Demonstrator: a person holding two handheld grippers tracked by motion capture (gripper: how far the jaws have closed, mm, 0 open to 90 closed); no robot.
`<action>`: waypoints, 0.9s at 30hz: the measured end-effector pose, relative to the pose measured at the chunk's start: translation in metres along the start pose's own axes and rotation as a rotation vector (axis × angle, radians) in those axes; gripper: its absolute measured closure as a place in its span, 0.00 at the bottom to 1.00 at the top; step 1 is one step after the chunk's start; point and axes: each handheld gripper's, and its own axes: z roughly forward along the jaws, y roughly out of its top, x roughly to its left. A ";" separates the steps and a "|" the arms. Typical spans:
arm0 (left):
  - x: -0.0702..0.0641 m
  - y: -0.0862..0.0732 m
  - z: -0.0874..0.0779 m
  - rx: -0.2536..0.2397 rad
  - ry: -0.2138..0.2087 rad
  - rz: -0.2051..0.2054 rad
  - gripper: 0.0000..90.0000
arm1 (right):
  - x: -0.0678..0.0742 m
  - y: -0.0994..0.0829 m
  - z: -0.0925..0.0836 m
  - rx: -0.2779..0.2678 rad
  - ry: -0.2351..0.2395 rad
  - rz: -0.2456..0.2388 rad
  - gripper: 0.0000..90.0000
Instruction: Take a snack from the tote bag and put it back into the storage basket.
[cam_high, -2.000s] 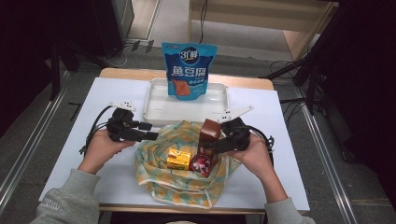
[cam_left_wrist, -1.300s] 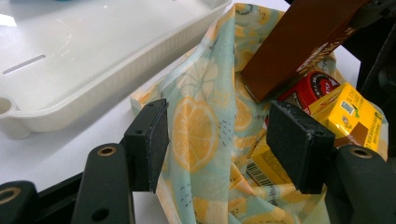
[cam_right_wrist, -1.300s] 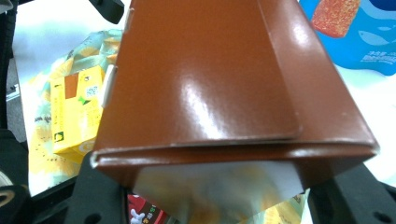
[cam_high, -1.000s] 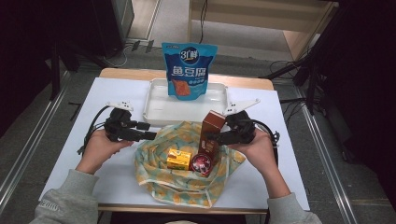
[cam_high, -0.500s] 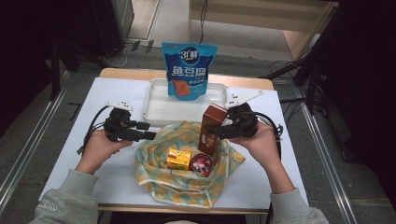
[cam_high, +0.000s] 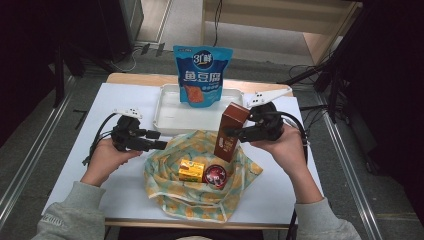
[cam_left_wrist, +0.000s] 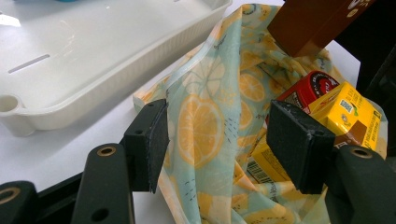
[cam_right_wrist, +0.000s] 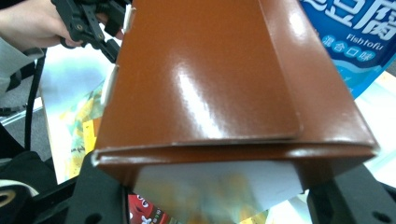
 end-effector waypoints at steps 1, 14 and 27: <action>0.000 0.000 0.000 0.001 0.001 0.000 0.43 | 0.000 0.001 -0.001 0.002 -0.001 0.002 0.49; 0.000 0.000 0.000 0.001 0.004 0.005 0.44 | -0.007 0.020 -0.020 -0.018 -0.050 -0.013 0.49; 0.001 0.000 -0.002 -0.004 0.004 0.008 0.44 | -0.039 0.028 -0.012 0.000 -0.108 0.041 0.49</action>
